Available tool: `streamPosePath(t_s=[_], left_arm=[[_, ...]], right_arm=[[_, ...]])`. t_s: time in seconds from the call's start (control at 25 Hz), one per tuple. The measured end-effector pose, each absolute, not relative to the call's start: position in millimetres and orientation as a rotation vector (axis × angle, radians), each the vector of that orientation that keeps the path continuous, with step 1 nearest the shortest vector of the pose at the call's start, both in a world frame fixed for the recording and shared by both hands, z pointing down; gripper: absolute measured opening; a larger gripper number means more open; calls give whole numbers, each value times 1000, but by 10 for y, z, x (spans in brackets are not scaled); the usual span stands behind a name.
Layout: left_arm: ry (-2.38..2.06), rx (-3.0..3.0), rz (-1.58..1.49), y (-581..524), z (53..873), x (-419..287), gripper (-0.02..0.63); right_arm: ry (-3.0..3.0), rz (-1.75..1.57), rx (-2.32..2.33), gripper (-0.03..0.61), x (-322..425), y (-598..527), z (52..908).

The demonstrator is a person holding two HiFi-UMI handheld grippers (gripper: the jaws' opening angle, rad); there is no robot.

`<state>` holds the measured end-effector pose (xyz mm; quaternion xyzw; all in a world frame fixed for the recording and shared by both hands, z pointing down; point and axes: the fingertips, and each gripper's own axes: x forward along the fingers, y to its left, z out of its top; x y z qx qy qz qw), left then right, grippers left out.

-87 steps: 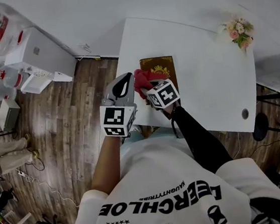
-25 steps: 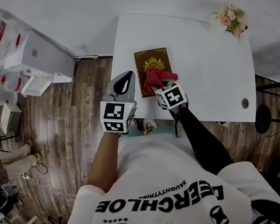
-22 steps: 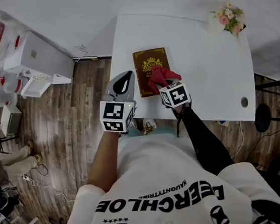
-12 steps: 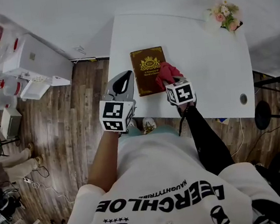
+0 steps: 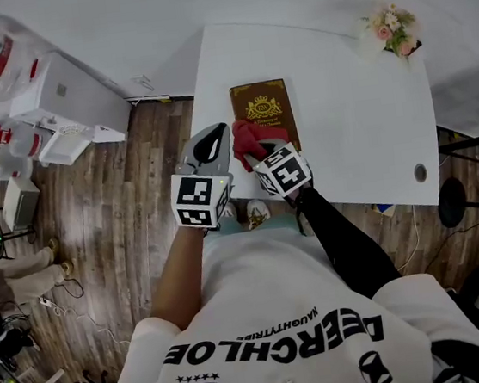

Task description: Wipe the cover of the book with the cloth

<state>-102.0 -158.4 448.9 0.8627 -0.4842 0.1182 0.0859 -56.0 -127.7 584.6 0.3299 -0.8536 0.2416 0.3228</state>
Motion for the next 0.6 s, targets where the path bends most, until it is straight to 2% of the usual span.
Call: streamPosePath(t_s=[0.28,0.6], left_arm=[[-1475,2546,356,-1571,4507,-1134,57],[-1443,2560,344,-1621,4537,-1031,57]], right_arm=[[-2187,632,779,101,-690,-1127,6051],[-2141,665,893,101,-284,-1193,6045]])
